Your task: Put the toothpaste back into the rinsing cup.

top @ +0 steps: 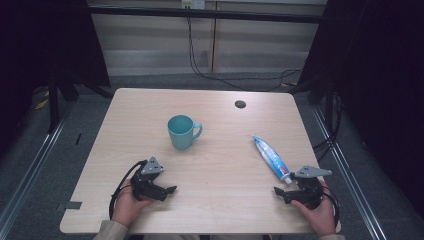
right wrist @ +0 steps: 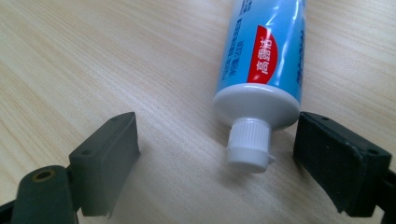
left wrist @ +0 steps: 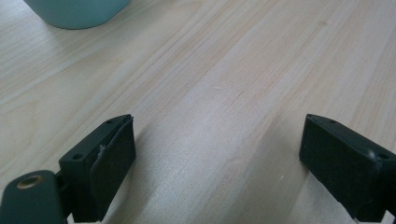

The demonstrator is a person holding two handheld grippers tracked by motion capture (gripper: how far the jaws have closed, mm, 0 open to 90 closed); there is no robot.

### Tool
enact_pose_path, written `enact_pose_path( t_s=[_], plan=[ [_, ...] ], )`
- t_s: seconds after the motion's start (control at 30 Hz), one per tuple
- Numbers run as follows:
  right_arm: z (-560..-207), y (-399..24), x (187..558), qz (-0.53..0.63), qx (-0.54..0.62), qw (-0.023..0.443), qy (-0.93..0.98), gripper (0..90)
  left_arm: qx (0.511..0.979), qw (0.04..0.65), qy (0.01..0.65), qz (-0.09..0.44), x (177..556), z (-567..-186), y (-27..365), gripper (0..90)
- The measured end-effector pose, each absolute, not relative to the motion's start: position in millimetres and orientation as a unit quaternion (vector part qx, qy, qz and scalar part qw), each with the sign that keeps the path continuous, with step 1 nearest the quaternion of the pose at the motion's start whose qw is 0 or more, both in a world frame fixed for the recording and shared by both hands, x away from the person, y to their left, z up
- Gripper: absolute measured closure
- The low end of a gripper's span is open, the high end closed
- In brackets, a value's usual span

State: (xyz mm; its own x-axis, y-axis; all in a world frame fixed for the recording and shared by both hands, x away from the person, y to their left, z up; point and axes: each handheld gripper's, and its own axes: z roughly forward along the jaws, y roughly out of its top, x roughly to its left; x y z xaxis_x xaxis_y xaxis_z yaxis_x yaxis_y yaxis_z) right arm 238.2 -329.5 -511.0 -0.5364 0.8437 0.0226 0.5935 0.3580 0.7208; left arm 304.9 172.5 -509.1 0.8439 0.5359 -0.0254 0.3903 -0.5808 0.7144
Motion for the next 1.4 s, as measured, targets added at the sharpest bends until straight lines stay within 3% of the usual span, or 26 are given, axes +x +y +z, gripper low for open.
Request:
enact_pose_path(
  t_s=[0.87, 1.4],
  plan=[
    [-486, -326, 261, 0.278, 0.452, 0.155, 0.833, 17.8, 0.884, 0.376, 0.262, 0.097, 305, -509, 172, 10.3],
    [-471, -315, 295, 0.233, 0.457, 0.106, 0.851, 25.5, 0.883, 0.377, 0.262, 0.096, 305, -509, 172, 10.3]
  ],
)
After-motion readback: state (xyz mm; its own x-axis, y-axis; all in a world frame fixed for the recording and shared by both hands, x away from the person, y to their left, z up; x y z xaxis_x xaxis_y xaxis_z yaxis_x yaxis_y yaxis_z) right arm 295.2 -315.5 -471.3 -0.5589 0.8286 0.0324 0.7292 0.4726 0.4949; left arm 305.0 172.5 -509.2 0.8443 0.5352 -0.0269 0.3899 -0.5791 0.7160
